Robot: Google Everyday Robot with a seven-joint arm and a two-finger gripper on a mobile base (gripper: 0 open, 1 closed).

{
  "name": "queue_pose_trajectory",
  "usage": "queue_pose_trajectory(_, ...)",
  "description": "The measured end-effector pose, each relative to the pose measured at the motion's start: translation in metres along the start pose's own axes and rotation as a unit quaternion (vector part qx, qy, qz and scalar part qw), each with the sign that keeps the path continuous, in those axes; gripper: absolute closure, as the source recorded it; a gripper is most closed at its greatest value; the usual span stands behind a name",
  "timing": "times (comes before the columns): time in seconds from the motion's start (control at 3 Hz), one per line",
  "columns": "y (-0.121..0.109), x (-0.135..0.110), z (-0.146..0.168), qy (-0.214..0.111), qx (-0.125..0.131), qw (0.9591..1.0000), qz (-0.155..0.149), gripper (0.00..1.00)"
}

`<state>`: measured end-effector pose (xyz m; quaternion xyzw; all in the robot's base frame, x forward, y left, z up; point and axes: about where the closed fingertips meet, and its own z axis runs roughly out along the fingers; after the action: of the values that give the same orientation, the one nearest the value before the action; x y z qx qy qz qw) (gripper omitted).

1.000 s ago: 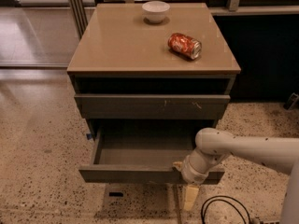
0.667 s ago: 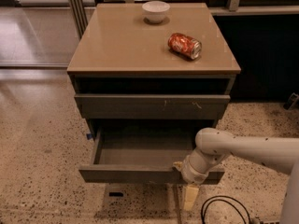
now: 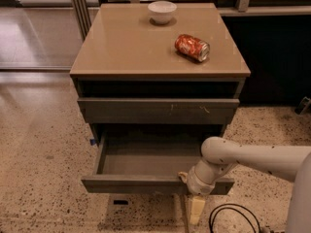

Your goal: Open middle drawer

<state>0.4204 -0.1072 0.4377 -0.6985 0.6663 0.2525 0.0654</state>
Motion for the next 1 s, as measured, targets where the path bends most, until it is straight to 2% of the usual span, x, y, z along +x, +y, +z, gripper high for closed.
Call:
queue_pose_trajectory(0.67,0.043,0.014,-0.008,-0.011,-0.036,0.9991,0.018,0.00)
queue_pose_trajectory(1.0,0.043,0.014,-0.008,-0.011,-0.036,0.9991,0.018,0.00)
